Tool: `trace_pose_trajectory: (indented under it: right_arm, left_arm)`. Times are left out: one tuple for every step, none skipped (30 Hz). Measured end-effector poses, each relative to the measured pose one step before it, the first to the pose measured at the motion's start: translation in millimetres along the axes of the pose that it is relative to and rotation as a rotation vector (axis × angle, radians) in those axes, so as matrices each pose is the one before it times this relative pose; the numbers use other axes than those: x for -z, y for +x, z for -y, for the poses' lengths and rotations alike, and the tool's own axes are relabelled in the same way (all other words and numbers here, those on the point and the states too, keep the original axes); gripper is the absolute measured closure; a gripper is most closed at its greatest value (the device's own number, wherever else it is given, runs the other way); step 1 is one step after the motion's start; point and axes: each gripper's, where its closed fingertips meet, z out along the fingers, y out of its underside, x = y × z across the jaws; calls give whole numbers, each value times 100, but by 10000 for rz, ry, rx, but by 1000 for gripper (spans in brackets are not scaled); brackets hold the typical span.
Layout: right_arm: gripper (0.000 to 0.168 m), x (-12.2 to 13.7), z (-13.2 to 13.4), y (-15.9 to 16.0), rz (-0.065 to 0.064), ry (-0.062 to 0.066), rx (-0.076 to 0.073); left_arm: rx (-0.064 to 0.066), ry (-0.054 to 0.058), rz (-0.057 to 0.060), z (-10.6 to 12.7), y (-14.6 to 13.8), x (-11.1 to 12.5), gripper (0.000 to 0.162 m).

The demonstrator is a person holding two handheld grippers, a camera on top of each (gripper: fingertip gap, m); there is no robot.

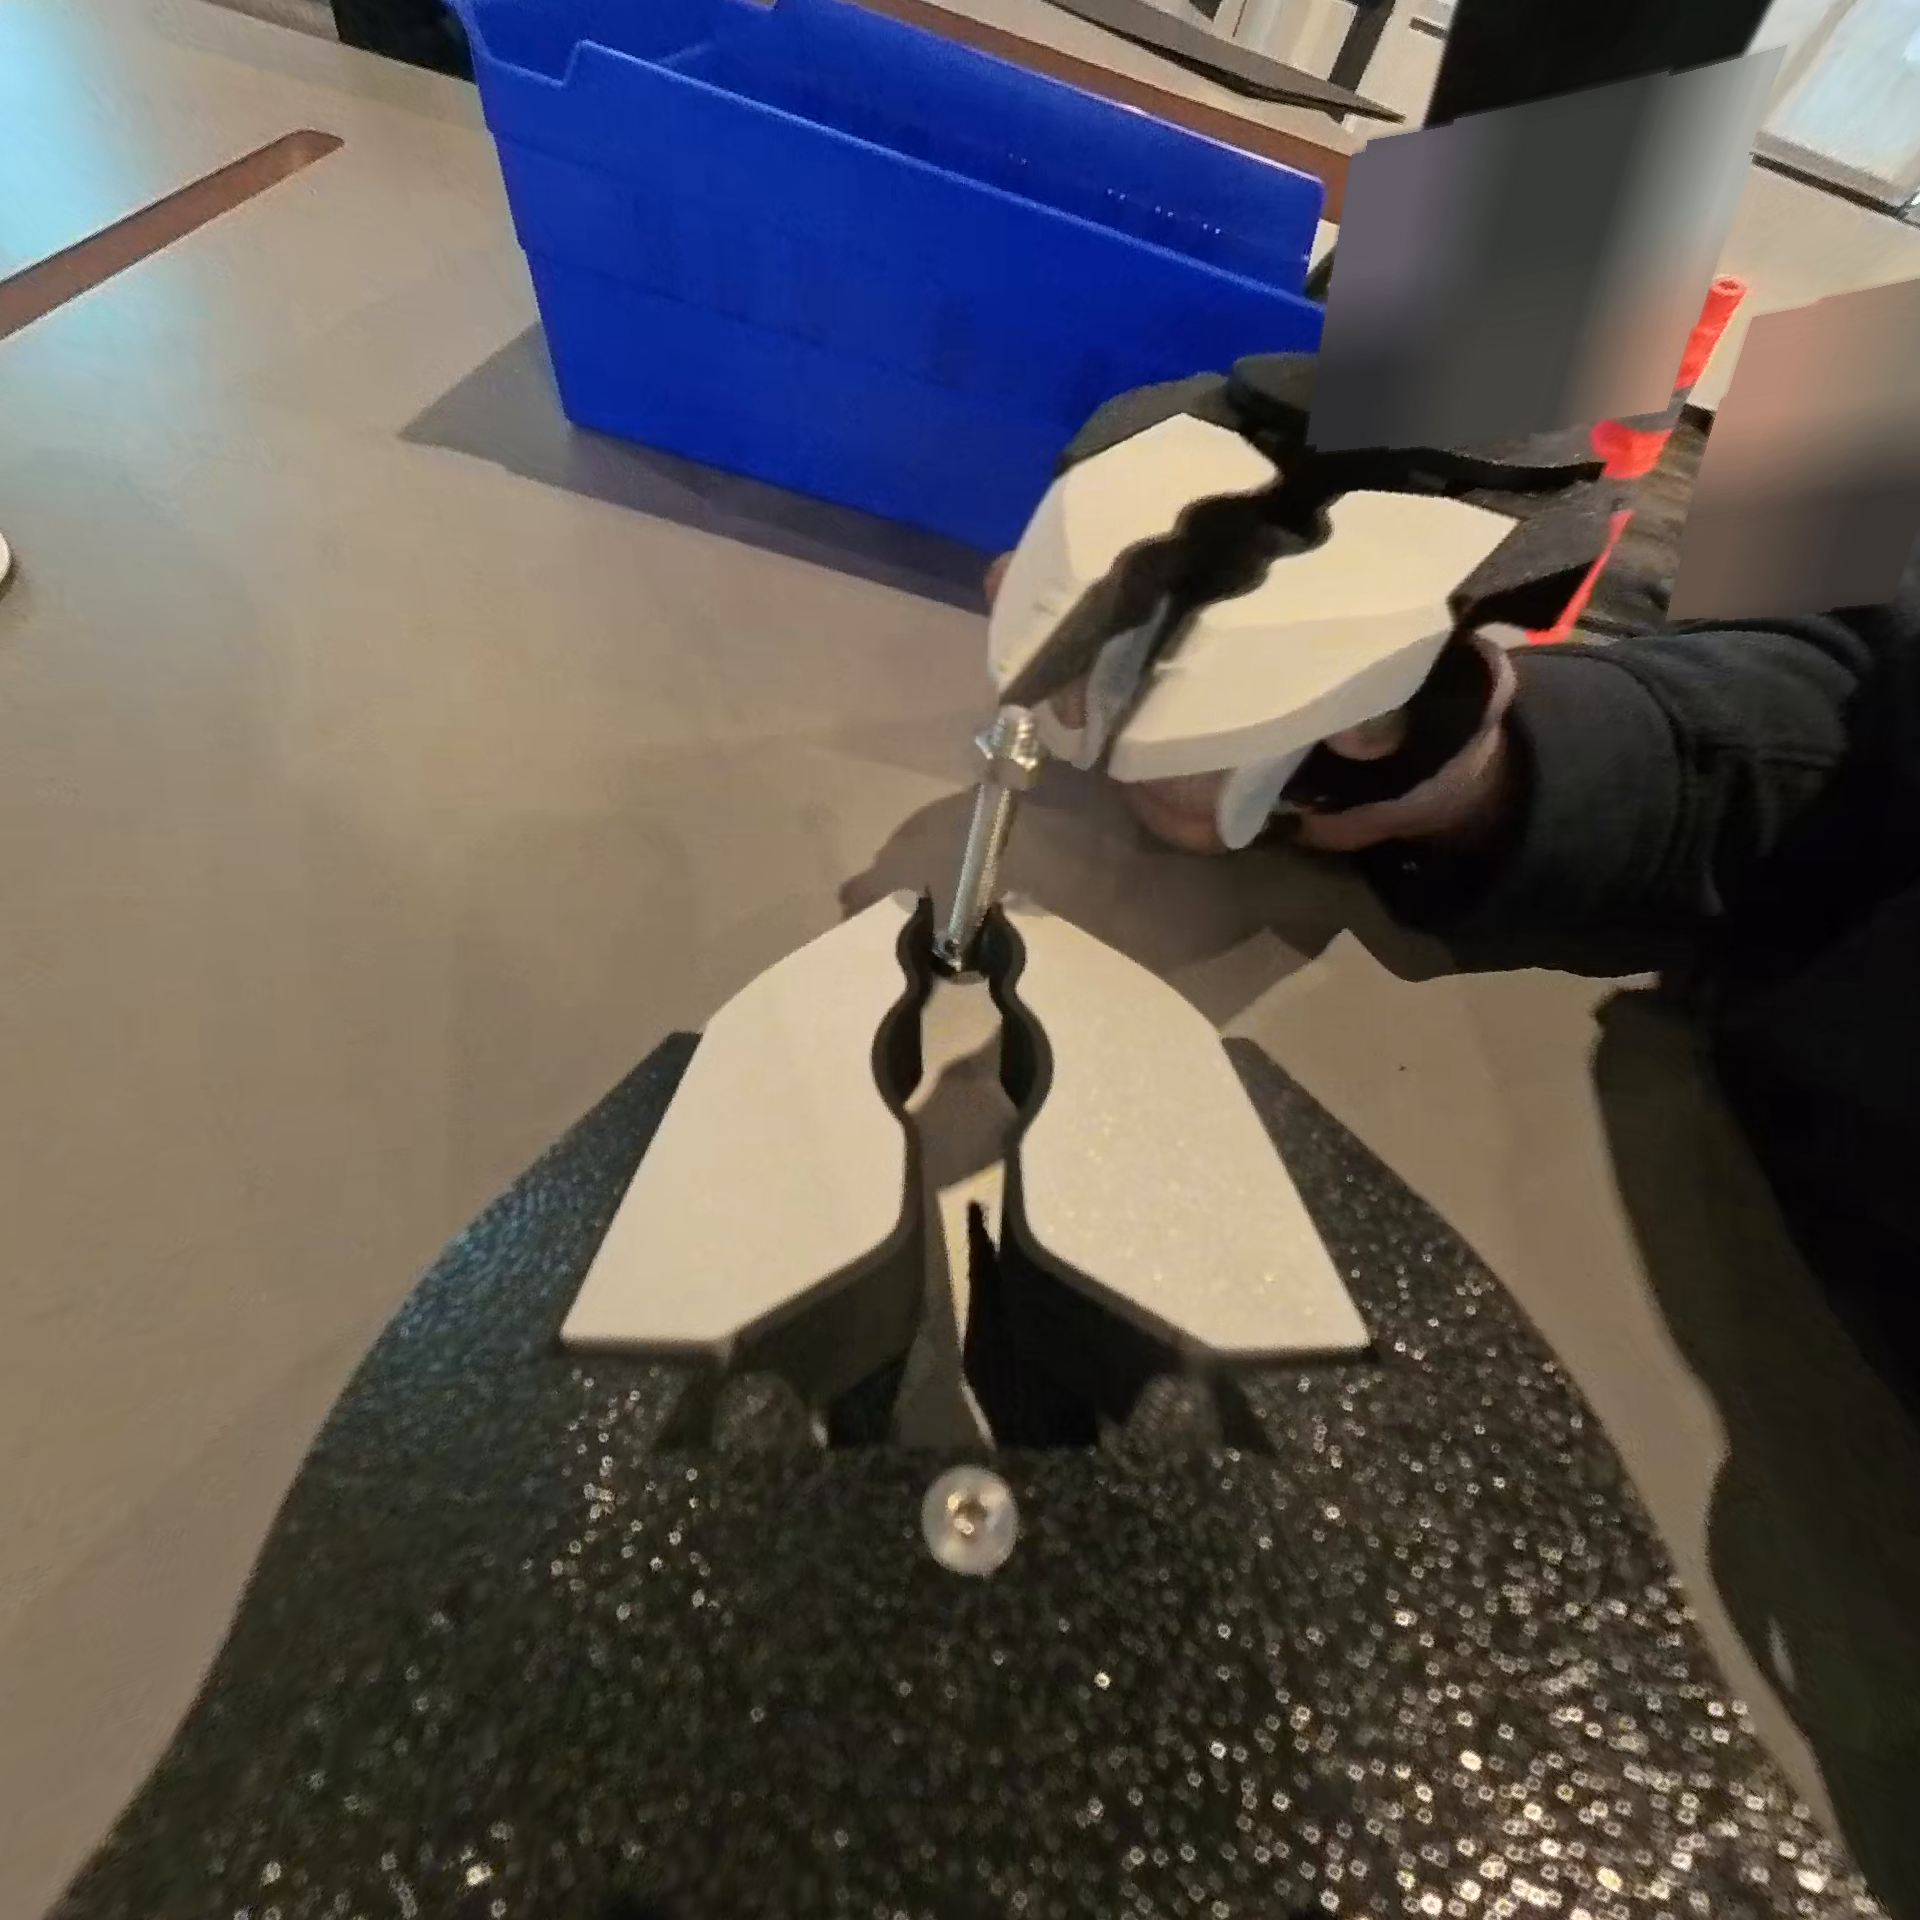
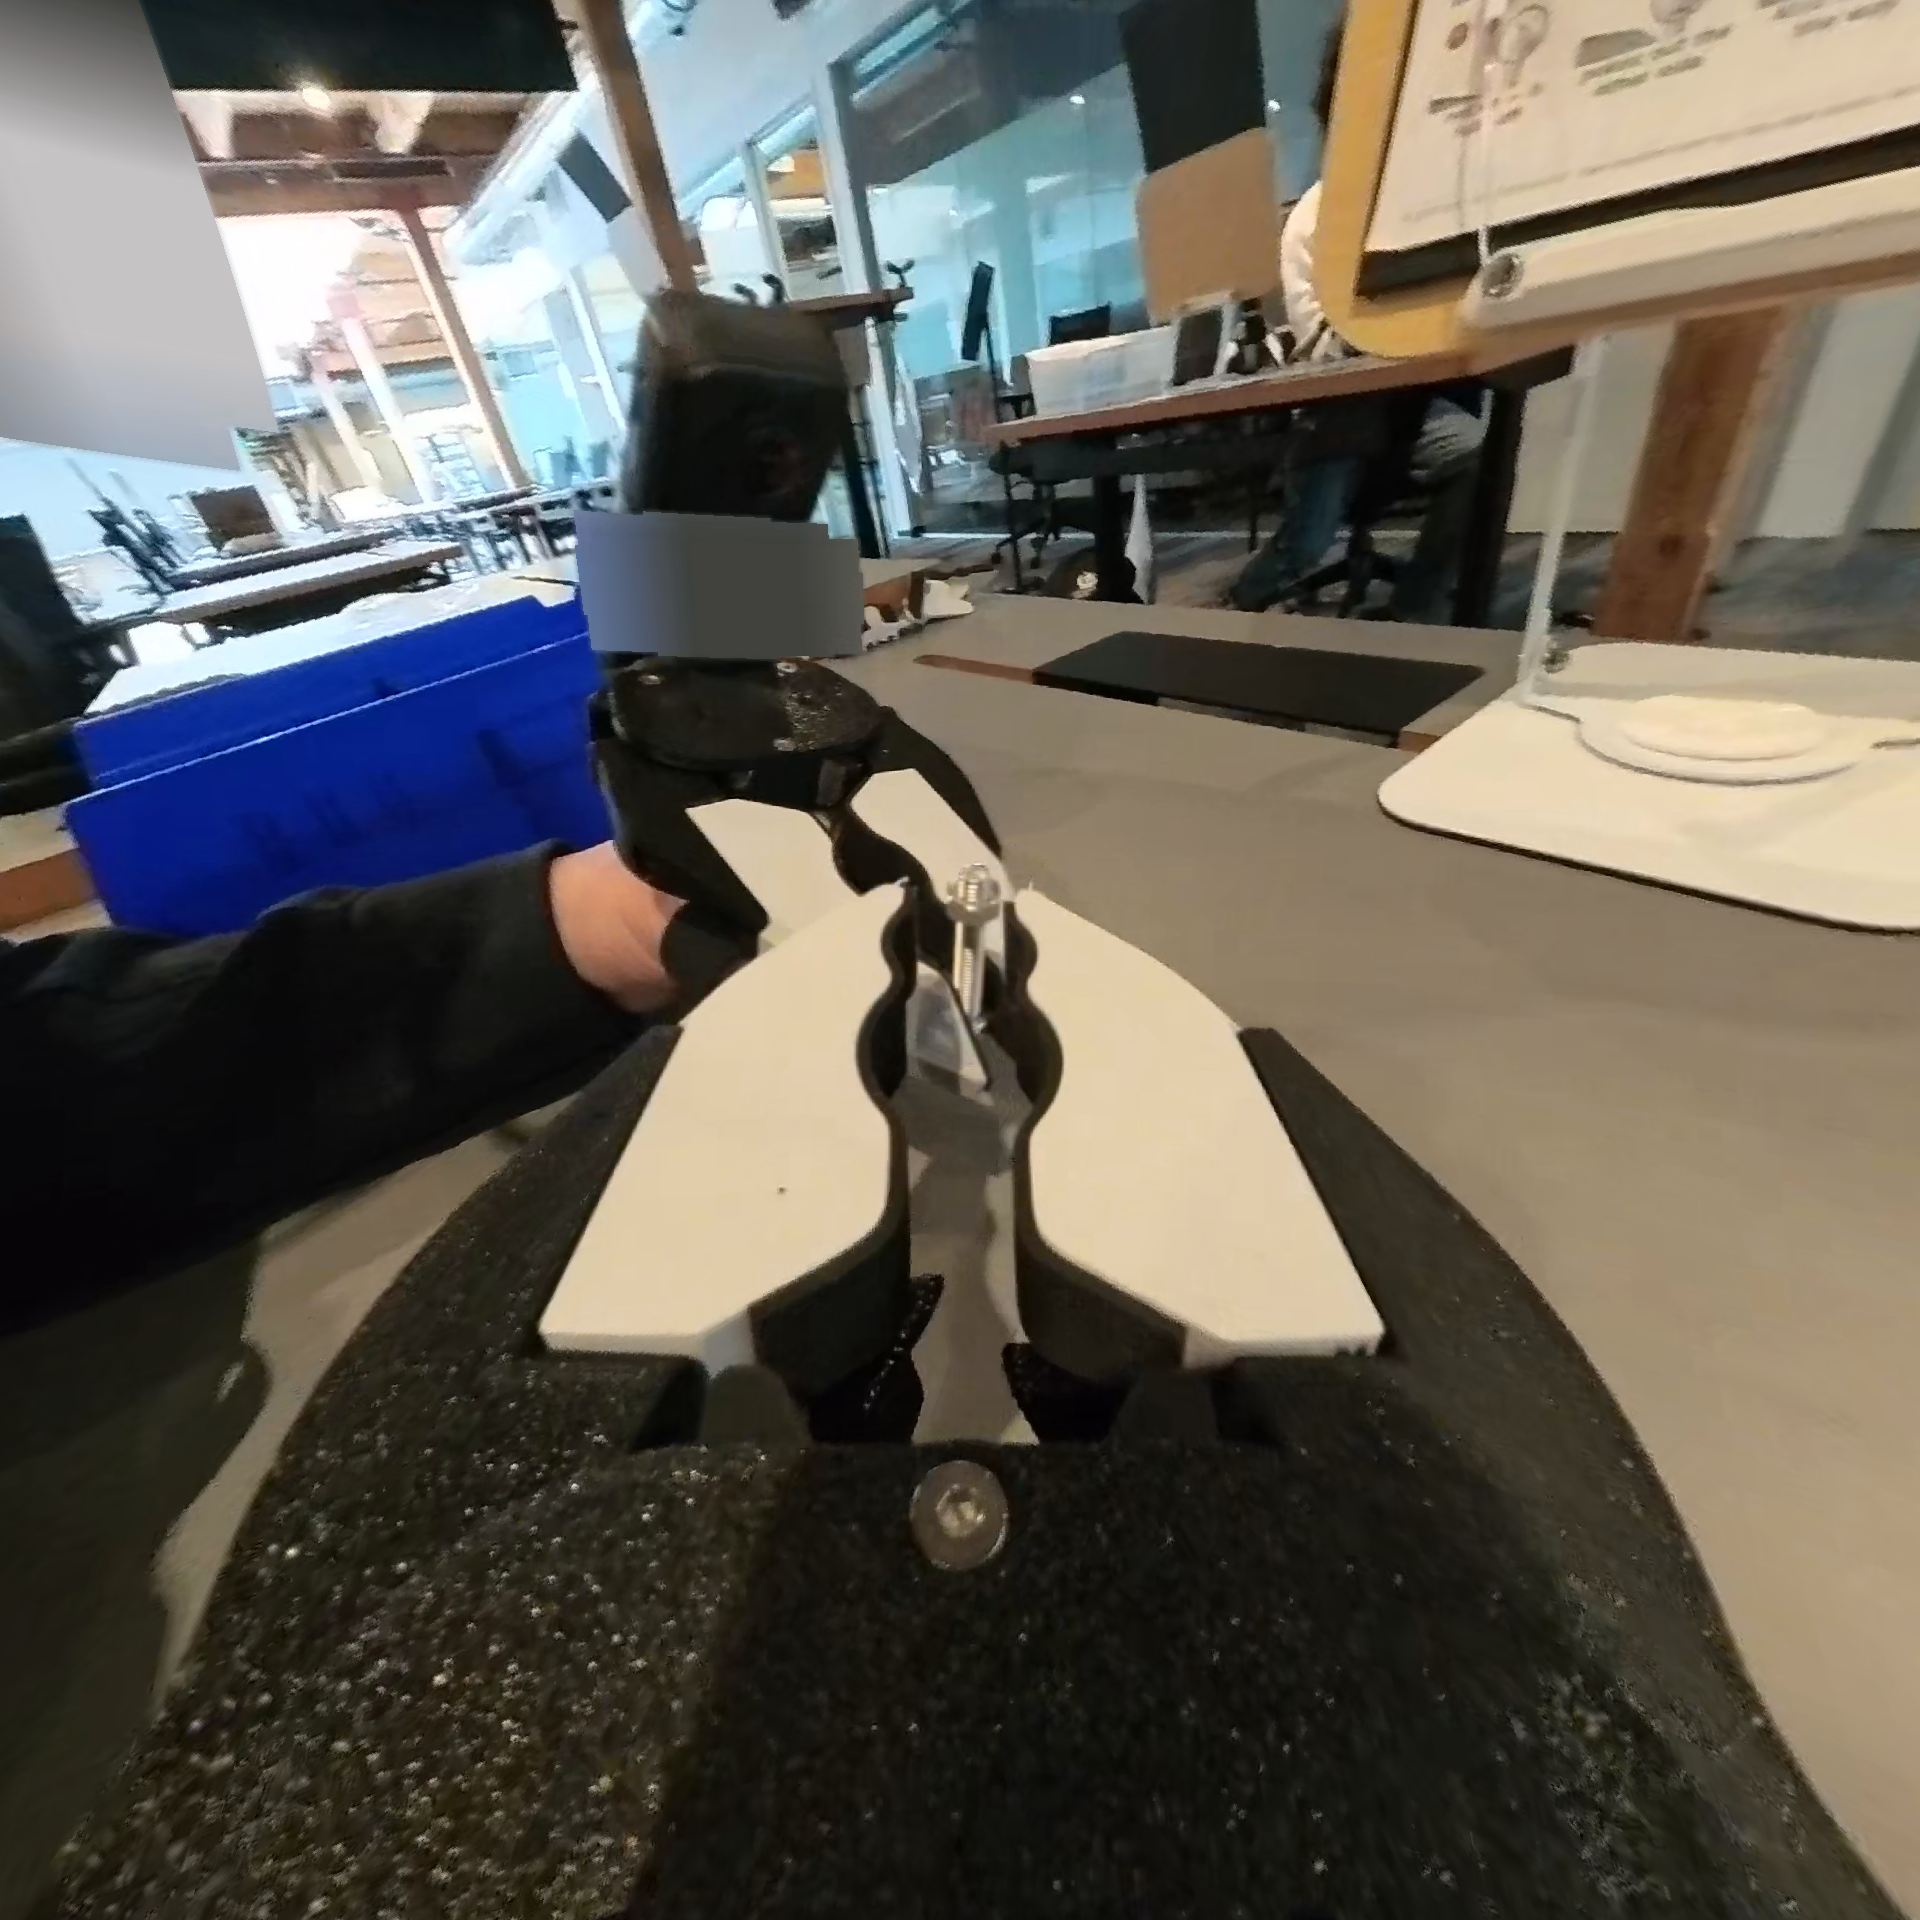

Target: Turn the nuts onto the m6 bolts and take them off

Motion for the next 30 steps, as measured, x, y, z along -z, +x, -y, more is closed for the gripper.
trace_pose_trajectory:
  right_arm:
    - [152,-116,-108,83,-36,-94,-15]
    - [152,-83,-73,-117,79,-64,31]
    - [154,-44,-94,-318,215,-73,57]
    - [159,-9,-97,-701,494,-70,66]
    - [160,8,-110,-677,461,-73,37]
    - [160,69,22,-221,109,26,48]
    - [159,143,166,55,-94,140,50]
    - [157,112,146,250,-181,122,-25]
    - [154,39,59,244,-130,49,-68]
    - [151,4,43,324,-172,32,-66]
    - [149,-27,21,401,-240,8,-60]
    - [148,-67,-50,448,-272,-43,-77]
    - [147,-102,-86,238,-114,-72,-57]
    - [147,-107,-85,36,17,-81,-23]
    - [147,-89,-128,-58,45,-97,2]
    - [149,-32,-66,-321,204,-54,75]
    - [151,60,20,-369,212,18,97]
    - [160,141,56,-535,337,62,68]
    - [161,165,62,-360,208,67,18]
    - [160,156,130,199,-179,117,-13]
    - [158,141,201,316,-225,162,-29]
    - [155,65,102,330,-183,84,-79]
    - [151,-31,31,494,-270,12,-105]
    - [149,-118,-87,494,-278,-73,-103]
    - [148,-167,-172,365,-194,-148,-91]
    - [147,-179,-205,1,24,-168,-21]
    - [148,-120,-171,-302,209,-138,59]
    - [152,-42,-85,-480,283,-70,127]
    - [154,52,2,-441,245,13,128]
    - [163,145,60,-619,373,62,108]
  left_arm:
    - [6,8,0,8,-2,6,152]
    - [6,5,1,4,-12,13,152]
    - [4,3,10,3,-10,-2,153]
    - [0,9,6,9,-14,6,152]
    - [1,-2,-5,-3,7,2,152]
    - [3,-5,1,-6,1,3,152]
    - [-4,-6,-4,-4,8,-8,152]
    - [-6,-6,0,-8,5,0,152]
    - [-4,-5,-2,-4,15,-12,152]
    - [2,-9,-7,-17,6,-5,152]
    - [0,-3,-4,0,2,-7,152]
    - [-3,4,-2,1,3,6,152]
    - [3,1,3,1,-2,0,152]
    - [5,-3,-2,-3,-4,6,152]
    - [3,-4,-3,-1,3,-6,152]
    - [0,3,-3,0,8,6,152]
    - [9,15,-4,19,-12,9,152]
    - [32,26,15,26,-33,26,152]
    - [23,3,-2,2,-24,1,152]
    - [2,-7,9,-5,-13,-4,152]
    - [-12,-10,15,-12,-3,-12,152]
    - [-10,-14,-5,-16,15,-6,152]
    - [1,-13,-16,-15,19,-23,152]
    - [3,-9,-14,-6,8,1,152]
    - [-4,-3,-13,-5,23,-1,152]
    - [-2,0,-5,0,5,0,152]
    - [0,0,-5,5,4,-9,152]
    - [1,8,-8,11,19,15,152]
    - [4,20,-10,19,3,11,152]
    - [19,19,-4,20,-12,19,152]
